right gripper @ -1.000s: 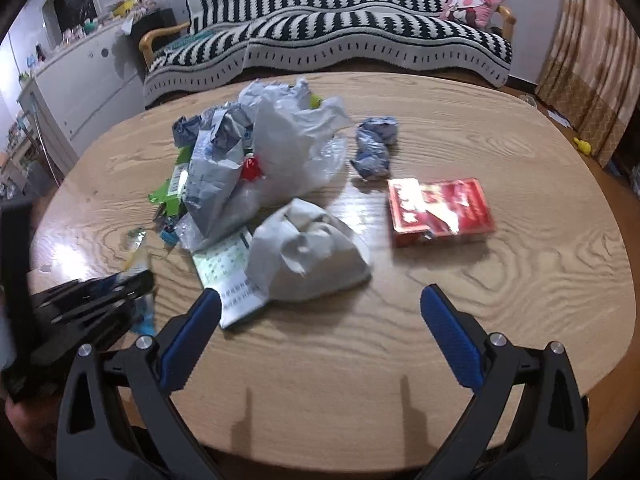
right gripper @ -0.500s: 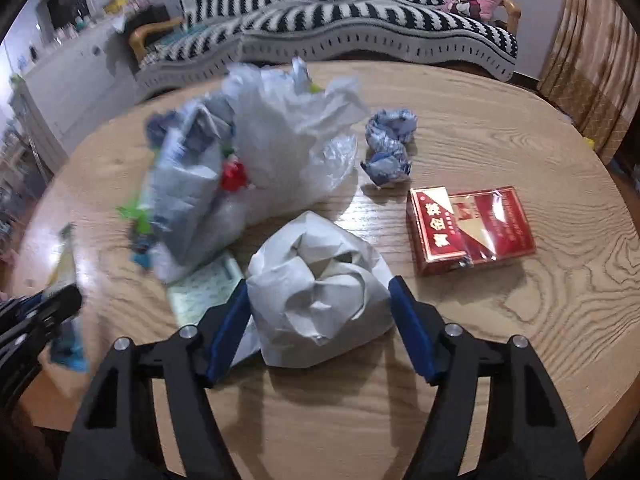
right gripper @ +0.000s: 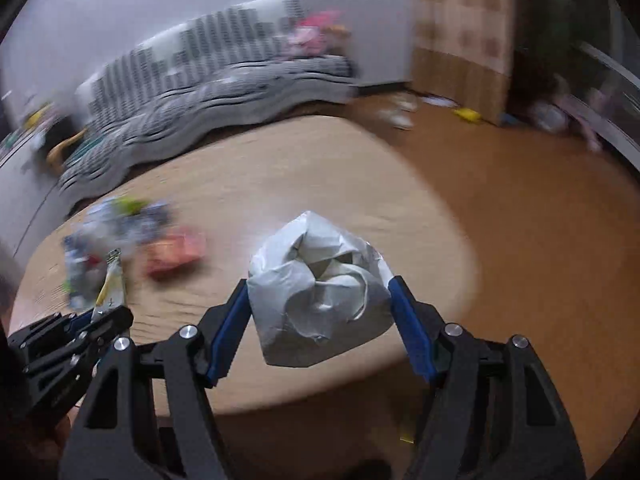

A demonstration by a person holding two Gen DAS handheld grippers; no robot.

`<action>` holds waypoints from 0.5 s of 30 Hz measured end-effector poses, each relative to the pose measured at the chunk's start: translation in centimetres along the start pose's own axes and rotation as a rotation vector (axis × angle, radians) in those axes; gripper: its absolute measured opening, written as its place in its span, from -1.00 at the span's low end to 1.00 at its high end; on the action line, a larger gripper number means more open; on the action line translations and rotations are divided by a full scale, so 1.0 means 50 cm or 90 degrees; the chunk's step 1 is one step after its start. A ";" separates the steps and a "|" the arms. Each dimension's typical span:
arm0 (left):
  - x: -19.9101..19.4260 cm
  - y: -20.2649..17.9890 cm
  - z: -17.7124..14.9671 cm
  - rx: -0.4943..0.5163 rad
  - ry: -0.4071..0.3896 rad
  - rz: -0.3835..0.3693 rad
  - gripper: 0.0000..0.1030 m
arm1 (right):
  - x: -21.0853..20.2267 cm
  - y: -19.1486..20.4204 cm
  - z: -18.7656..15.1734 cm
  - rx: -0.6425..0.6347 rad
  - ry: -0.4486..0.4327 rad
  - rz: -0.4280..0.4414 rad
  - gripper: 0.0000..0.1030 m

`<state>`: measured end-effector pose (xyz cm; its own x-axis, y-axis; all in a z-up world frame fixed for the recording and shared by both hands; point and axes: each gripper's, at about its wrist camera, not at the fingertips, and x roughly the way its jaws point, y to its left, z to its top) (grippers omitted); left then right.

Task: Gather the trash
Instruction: 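Carry both items to the black bin and release them from both tools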

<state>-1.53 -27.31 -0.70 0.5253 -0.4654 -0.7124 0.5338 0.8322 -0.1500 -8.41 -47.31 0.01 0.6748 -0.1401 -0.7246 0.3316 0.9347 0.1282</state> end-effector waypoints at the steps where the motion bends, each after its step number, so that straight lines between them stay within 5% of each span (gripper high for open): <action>1: 0.025 -0.059 -0.003 0.030 0.001 -0.029 -0.66 | -0.008 -0.041 -0.014 0.016 0.001 -0.014 0.32; 9: 0.186 -0.375 -0.084 0.163 0.044 -0.200 -0.66 | -0.048 -0.374 -0.147 0.161 0.044 -0.119 0.32; 15: 0.320 -0.452 -0.136 0.203 0.121 -0.230 -0.66 | -0.014 -0.471 -0.209 0.204 0.102 -0.120 0.32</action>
<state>-9.70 -51.51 -13.35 0.1562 -0.6187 -0.7700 0.8502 0.4810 -0.2141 -23.57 -65.79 -9.59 0.4789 -0.2229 -0.8491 0.6457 0.7447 0.1687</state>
